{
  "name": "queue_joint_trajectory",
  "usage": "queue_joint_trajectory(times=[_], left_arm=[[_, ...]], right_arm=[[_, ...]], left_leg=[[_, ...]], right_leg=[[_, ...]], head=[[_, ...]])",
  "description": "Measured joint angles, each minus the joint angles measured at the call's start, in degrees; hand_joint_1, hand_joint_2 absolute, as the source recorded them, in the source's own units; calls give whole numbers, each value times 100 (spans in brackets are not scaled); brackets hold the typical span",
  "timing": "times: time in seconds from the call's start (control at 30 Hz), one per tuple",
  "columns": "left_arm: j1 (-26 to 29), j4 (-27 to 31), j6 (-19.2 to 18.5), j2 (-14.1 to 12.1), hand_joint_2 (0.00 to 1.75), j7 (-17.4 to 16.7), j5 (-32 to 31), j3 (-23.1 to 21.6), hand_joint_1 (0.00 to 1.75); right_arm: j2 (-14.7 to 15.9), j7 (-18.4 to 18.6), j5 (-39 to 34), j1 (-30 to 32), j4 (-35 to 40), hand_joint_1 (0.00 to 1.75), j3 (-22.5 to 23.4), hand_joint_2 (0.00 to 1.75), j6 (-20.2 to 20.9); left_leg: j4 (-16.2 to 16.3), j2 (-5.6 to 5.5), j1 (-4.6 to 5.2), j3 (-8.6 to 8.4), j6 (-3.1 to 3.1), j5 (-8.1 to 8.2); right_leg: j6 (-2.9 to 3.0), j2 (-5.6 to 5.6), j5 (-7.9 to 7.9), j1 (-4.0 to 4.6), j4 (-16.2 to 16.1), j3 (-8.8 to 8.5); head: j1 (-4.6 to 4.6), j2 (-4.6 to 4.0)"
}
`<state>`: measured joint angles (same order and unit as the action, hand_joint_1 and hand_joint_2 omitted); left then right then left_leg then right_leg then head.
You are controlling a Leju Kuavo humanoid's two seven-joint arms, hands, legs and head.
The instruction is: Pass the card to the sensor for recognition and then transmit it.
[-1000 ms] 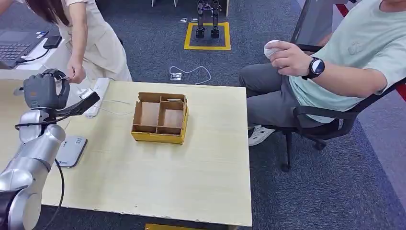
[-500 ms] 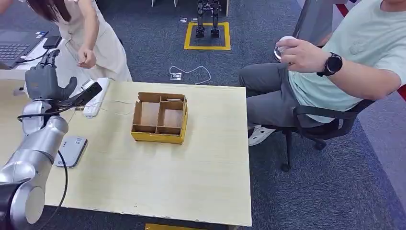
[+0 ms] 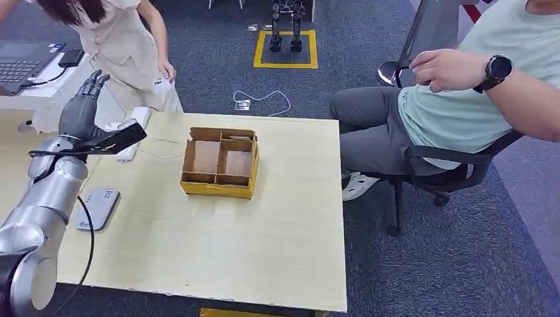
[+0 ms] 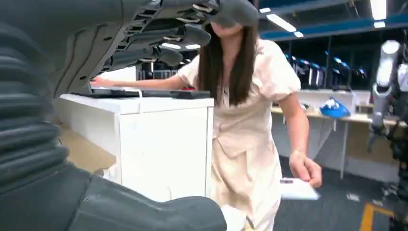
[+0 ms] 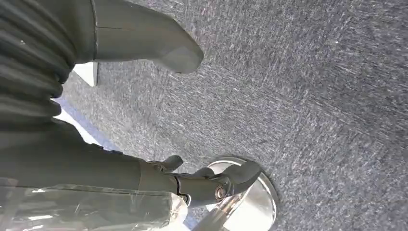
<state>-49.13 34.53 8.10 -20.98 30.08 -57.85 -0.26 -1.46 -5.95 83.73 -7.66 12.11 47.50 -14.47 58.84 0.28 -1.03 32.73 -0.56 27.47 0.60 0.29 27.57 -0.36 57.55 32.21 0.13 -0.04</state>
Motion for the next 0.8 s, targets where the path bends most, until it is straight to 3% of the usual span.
queue_joint_trajectory(times=[0.13, 0.2, 0.37, 0.47, 0.57, 0.73, 0.8], left_arm=[[-3, 210, -1157, -377, 175, 253, 247, -348, 0], [19, 484, -1670, -716, 175, 280, 505, -650, 0], [92, 1439, -2610, -1588, 175, -16, 1398, -1376, 0], [158, 2165, -3117, -2246, 175, -300, 2145, -1830, 0], [202, 2961, -3350, -2957, 175, -549, 2736, -2212, 0], [301, 3581, -3398, -3533, 175, -652, 2912, -2534, 0], [414, 3935, -3411, -3881, 175, -728, 3189, -2678, 0]], right_arm=[[22, -50, -63, 34, 2, 0, 11, 175, -20], [39, -79, -98, 65, 2, 0, 33, 175, -37], [72, -98, -160, 121, 2, 0, 96, 175, -83], [90, -144, -201, 146, 2, 0, 153, 175, -105], [107, -175, -216, 192, 2, 0, 197, 175, -127], [109, -177, -232, 190, 2, 0, 223, 175, -138], [111, -179, -275, 200, 2, 0, 249, 175, -157]], left_leg=[[-1, 7, -2, 1, 0, 0], [-2, 13, -4, 2, 0, 0], [-3, 12, -7, 9, -1, 0], [-3, 20, -10, 14, -2, 1], [-3, 16, -9, 18, -3, 2], [-3, 10, -10, 22, -3, 1], [-3, 21, -10, 20, -4, 1]], right_leg=[[0, 9, 0, 2, 4, 3], [1, 15, 0, 3, 6, 5], [2, 17, 1, 6, 6, 11], [2, 23, 0, 9, 6, 18], [2, 19, 1, 9, 5, 24], [5, 11, 1, 9, 5, 22], [8, 21, -3, 10, 5, 24]], head=[[2, 0], [2, 0], [2, 0], [4, -2], [4, 0], [2, -2], [0, 0]])
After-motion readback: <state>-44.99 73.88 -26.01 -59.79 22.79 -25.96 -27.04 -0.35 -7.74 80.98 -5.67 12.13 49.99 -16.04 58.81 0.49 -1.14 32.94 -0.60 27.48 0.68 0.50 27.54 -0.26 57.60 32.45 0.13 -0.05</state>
